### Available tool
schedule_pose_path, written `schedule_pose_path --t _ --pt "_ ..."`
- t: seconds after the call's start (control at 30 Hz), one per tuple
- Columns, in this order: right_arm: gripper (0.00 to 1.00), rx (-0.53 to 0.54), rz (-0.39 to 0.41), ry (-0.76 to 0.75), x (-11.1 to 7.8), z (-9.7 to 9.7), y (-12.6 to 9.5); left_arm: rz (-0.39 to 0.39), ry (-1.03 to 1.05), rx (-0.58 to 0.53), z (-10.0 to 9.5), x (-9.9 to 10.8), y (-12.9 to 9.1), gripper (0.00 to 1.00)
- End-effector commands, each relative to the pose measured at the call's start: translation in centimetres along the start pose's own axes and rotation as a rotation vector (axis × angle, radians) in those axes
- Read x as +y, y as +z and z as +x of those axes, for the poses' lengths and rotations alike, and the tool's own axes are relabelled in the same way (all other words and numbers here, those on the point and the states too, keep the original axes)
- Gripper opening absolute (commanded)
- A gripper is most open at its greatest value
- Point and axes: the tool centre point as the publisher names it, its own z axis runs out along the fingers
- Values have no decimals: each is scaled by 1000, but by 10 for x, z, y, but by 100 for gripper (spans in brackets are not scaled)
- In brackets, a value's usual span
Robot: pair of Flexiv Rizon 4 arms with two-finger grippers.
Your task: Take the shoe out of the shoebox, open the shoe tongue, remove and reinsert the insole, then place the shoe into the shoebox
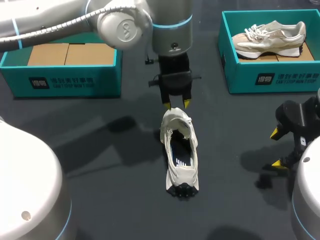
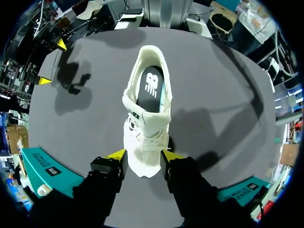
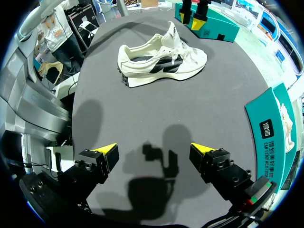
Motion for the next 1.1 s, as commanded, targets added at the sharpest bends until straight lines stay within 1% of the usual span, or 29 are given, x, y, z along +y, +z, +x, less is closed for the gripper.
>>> schedule_pose_path --t 0.03,0.3,0.5,0.6,0.73,0.83,0.97,1.03,1.1 --pt "100 -2 1 0 0 1 0 8 10 -23 6 -8 5 44" --pt "100 -2 1 0 0 1 0 71 16 -8 5 -25 23 44" --pt "100 -2 1 0 0 1 0 116 21 6 6 -42 44 37" --pt "100 -2 1 0 0 1 0 127 31 15 10 -50 49 37" --pt "100 -2 1 0 0 1 0 112 47 6 14 -57 44 36" --pt "100 -2 1 0 0 1 0 101 41 -25 13 -52 31 35" --pt "100 -2 1 0 0 1 0 91 27 -58 6 -46 19 35" --pt "100 -2 1 0 0 1 0 93 26 -67 2 -46 18 34" --pt "100 -2 1 0 0 1 0 96 27 -67 -3 -47 23 31"
